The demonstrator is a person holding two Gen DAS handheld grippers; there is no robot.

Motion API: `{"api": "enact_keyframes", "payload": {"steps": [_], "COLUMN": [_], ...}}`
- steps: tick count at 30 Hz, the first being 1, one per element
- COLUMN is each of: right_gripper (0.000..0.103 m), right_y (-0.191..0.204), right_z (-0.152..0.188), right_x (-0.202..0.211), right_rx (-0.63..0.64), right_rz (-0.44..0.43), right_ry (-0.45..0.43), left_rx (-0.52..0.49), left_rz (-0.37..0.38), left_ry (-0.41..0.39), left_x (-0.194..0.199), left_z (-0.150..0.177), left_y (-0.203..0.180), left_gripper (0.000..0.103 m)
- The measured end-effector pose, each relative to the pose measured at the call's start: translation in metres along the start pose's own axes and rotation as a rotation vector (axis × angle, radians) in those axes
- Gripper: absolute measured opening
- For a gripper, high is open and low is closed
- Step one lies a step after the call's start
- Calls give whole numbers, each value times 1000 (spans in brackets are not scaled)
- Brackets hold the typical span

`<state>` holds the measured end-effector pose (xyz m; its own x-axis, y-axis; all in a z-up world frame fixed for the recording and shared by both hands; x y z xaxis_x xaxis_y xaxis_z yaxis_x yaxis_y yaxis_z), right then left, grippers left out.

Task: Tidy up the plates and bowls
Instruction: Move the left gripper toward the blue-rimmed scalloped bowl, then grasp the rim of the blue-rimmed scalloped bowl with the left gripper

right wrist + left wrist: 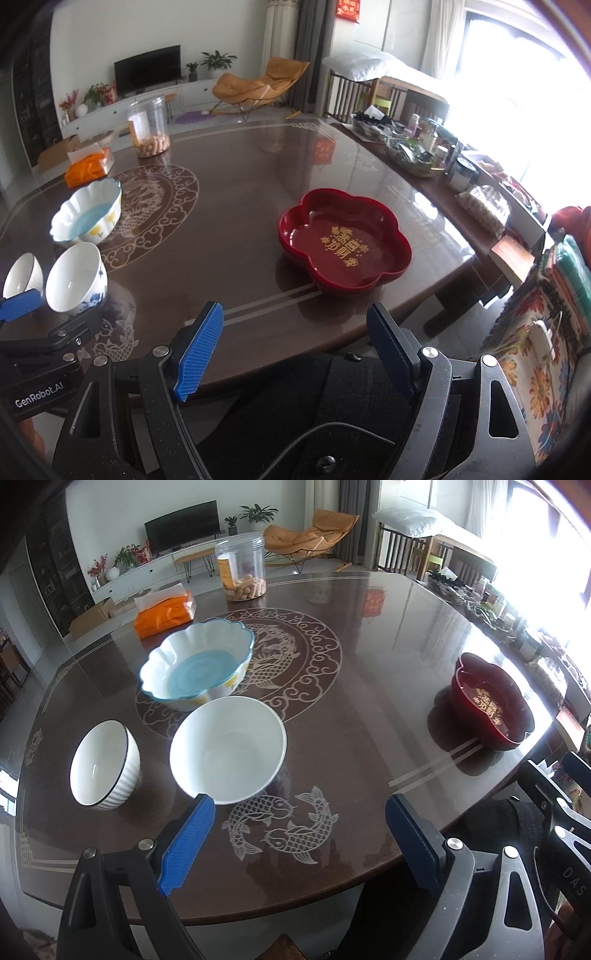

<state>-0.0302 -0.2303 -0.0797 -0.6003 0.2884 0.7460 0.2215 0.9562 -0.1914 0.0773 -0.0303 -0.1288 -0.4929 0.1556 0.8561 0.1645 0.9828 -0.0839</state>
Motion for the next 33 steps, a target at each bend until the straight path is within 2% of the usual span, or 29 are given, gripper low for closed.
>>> {"api": "enact_keyframes", "payload": {"steps": [4,8,10,13,16,20,24,26,28,29,31,32,33], "right_gripper": [83,82,82,83,83,83,83,83,81,81,75,59,21], "right_y": [42,83,96,112,131,176,211,221,229,232,238,241,243], "right_z": [-13,-42,-63,-97,-134,-165,-177,-177,-174,-172,-169,-169,-167], "right_x": [-2,-9,-17,-40,-77,-136,-190,-214,-232,-239,-247,-249,-252], "right_rx": [104,189,182,106,73,87,35,24,26,28,37,45,51], "right_rz": [-136,-313,-414,-617,-659,-691,-735,-712,-690,-680,-686,-690,-693], "right_ry": [-21,-30,-34,-13,-19,152,310,354,399,414,429,436,445], "left_rx": [92,145,160,139,110,161,203,208,215,215,203,188,178], "left_rz": [-31,-47,-79,-126,-160,-139,-160,-153,-138,-131,-128,-130,-112], "left_ry": [-5,-31,-51,-49,43,188,240,281,317,333,349,354,356], "left_x": [3,6,3,-17,-61,-122,-163,-180,-192,-196,-203,-206,-209], "left_z": [-19,-63,-92,-134,-167,-188,-195,-192,-189,-187,-183,-181,-179], "left_y": [57,120,150,182,202,216,220,218,216,215,212,210,206], "left_gripper": [93,93,93,93,93,93,91,82,63,58,42,39,32]}}
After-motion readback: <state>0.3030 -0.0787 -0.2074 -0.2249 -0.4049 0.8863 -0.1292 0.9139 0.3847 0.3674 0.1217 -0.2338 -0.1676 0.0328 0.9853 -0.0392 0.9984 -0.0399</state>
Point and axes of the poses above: each gripper's, at about its wrist camera, not at the fingertips, and x roughly against the way its jaws point, y to its left, z to its underside, the point moved 7 cm from there along -x, roughly the way its jaws point, and after that the axes turned 9 degrees about x, right-handed, at the moved point
